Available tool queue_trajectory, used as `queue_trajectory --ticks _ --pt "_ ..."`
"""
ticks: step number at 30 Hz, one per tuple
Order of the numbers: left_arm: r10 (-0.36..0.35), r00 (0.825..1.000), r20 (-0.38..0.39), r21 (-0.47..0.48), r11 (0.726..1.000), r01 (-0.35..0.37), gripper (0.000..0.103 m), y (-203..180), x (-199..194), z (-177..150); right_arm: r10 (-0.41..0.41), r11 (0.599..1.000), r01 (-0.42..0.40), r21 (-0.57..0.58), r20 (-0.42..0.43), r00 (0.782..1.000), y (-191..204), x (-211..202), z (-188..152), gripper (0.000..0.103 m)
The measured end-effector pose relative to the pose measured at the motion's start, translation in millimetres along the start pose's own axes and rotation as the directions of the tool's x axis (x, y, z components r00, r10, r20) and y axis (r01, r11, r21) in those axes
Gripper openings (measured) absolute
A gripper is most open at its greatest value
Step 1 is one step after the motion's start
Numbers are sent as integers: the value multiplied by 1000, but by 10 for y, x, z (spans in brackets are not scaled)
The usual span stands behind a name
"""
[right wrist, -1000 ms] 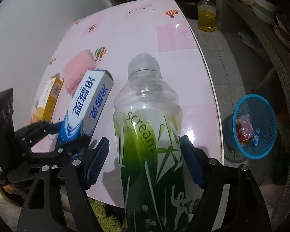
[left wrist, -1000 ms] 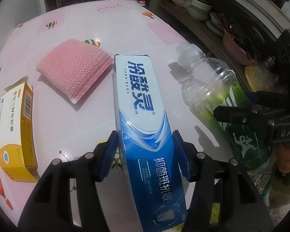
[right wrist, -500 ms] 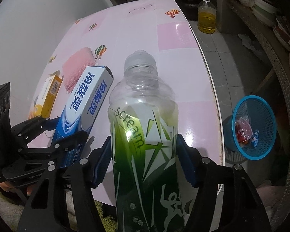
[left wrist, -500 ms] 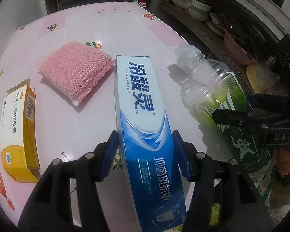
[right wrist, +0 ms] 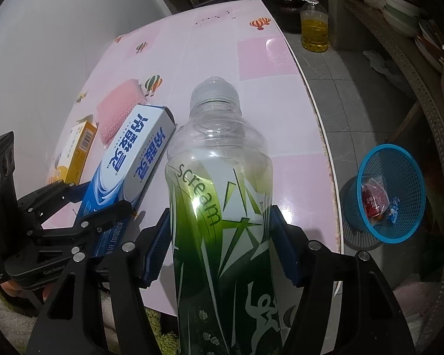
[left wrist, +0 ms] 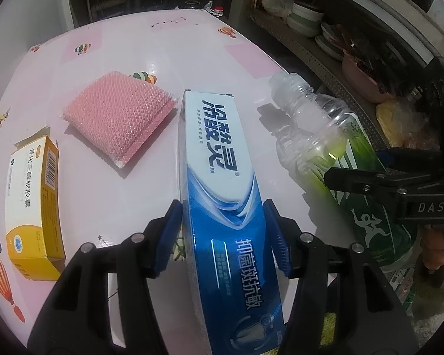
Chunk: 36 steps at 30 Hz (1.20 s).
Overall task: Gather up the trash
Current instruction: 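Hold the toothpaste box and bottle above the table with both grippers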
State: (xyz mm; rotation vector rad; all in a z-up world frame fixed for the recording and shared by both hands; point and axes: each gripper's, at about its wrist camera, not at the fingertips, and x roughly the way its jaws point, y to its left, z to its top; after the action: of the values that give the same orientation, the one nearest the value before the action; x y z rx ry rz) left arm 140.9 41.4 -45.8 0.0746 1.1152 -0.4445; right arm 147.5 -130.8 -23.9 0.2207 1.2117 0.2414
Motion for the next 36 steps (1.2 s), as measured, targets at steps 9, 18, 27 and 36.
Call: queue_trajectory --ticks 9,18,27,36 --pt "-1 1000 13 -1 1000 1 53 -18 -35 -11 1 1000 -1 0 2 1000 -8 -6 -5 63" --pt "5 1000 31 -2 1000 -5 53 -34 -86 -29 4 1000 -4 1 10 1000 -8 -39 20 63" --pt "9 998 56 -5 1000 -9 52 -57 -160 -40 4 1000 -4 1 16 1000 -11 -54 24 63" --pt "12 997 78 -9 1000 -12 52 -74 -232 -43 2 1000 -3 6 26 1000 -12 -73 23 63"
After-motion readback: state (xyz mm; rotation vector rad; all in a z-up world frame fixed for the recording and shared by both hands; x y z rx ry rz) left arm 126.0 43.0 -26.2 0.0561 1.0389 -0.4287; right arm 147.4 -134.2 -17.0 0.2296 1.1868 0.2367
